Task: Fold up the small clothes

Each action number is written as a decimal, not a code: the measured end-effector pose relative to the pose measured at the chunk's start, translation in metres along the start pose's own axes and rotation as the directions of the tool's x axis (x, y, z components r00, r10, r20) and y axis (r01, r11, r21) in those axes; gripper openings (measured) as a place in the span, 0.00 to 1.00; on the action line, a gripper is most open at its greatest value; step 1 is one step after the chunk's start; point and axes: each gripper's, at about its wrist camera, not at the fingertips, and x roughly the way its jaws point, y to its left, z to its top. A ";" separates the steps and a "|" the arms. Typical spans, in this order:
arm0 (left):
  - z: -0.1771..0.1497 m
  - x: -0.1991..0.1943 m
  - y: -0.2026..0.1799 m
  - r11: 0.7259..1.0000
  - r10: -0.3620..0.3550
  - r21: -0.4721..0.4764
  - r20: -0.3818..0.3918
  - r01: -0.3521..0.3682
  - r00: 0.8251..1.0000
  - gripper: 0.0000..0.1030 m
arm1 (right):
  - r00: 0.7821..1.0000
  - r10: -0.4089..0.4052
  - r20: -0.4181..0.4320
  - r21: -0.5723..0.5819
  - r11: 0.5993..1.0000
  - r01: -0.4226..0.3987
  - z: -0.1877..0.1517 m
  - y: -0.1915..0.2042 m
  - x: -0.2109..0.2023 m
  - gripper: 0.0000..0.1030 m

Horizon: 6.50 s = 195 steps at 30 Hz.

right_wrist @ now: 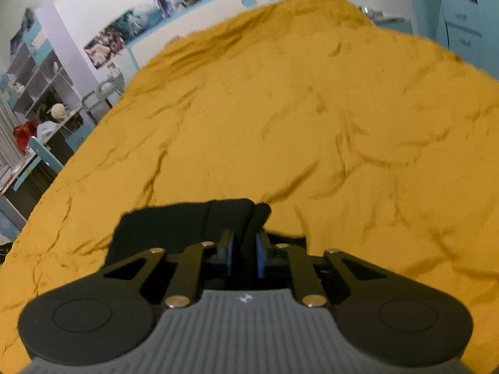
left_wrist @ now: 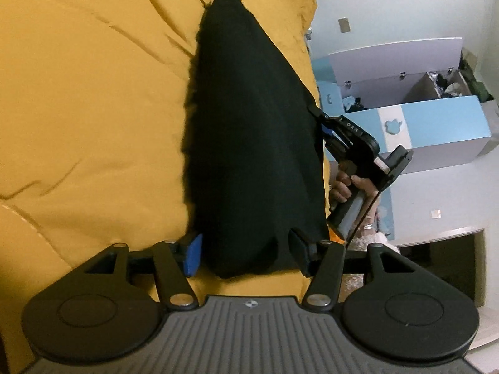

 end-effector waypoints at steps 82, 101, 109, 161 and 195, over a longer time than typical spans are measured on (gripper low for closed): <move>-0.063 0.012 -0.051 0.805 0.308 0.480 0.164 -0.349 0.937 0.16 | 0.991 -0.121 0.063 -0.092 0.988 0.127 -0.186 0.022 -0.159 0.18; 0.006 -0.016 -0.014 0.962 0.189 0.185 0.091 -0.203 0.978 0.51 | 0.947 0.316 -0.058 0.290 0.913 -0.287 -0.032 -0.076 -0.067 0.70; 0.024 0.009 0.009 0.993 0.079 0.087 -0.024 -0.077 0.997 0.56 | 0.883 0.441 -0.164 0.383 0.853 -0.355 -0.035 -0.092 0.012 0.71; 0.016 -0.072 -0.034 0.987 -0.074 0.154 0.131 0.053 0.989 0.37 | 0.905 0.403 -0.139 0.156 0.911 -0.382 0.052 0.093 -0.026 0.26; 0.024 -0.166 0.129 0.988 0.155 -0.056 0.342 -0.145 0.927 0.41 | 0.802 0.493 -0.337 0.319 0.861 -0.396 -0.026 0.278 0.211 0.56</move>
